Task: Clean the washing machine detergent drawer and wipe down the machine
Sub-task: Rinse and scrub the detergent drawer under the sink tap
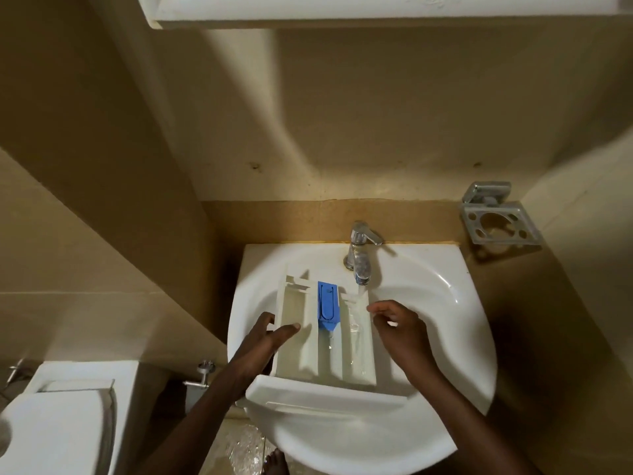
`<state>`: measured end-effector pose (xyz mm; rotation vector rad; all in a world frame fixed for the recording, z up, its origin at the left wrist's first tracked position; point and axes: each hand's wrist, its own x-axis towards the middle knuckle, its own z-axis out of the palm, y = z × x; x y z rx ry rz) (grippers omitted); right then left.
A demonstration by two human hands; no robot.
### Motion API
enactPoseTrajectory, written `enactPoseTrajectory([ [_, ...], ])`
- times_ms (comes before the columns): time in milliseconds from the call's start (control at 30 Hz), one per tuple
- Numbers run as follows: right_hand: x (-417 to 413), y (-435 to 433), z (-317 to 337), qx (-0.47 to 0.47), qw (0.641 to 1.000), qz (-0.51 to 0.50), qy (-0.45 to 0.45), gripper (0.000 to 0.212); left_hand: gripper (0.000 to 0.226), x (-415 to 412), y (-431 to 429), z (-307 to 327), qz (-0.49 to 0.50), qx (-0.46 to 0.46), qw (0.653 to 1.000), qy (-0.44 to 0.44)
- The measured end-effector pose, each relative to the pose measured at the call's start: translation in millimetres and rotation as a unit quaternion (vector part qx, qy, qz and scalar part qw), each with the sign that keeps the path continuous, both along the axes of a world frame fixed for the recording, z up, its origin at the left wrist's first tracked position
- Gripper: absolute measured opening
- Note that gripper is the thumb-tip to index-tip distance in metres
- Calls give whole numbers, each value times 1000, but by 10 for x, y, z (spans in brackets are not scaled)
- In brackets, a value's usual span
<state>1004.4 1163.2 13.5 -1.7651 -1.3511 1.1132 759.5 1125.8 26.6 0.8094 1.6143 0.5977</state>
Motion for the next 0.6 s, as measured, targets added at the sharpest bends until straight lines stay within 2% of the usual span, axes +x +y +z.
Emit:
enactPoseTrajectory([
  [100, 146, 43, -230, -138, 987, -54, 68, 15, 33, 2, -28, 90, -6, 33, 998, 49],
  [133, 154, 43, -286, -176, 975, -63, 117, 15, 34, 2, -30, 139, -7, 44, 996, 76],
  [233, 65, 67, -310, -282, 904, -102, 305, 19, 47, -6, 4, 297, -8, 76, 986, 146],
  [333, -129, 146, -311, -323, 861, -132, 370, 19, 50, 41, 26, 500, -13, 91, 973, 212],
  [433, -386, 203, -333, -355, 837, -139, 391, 14, 52, 158, -5, 703, -43, 151, 927, 340],
  [500, -552, 210, -310, -372, 806, -151, 434, 13, 58, 227, -45, 780, -70, 198, 887, 411],
  [533, -619, 211, -287, -373, 792, -157, 456, 13, 62, 250, -64, 804, -81, 213, 871, 435],
  [600, -729, 209, -260, -367, 790, -150, 468, 15, 66, 268, -82, 848, -93, 236, 849, 464],
])
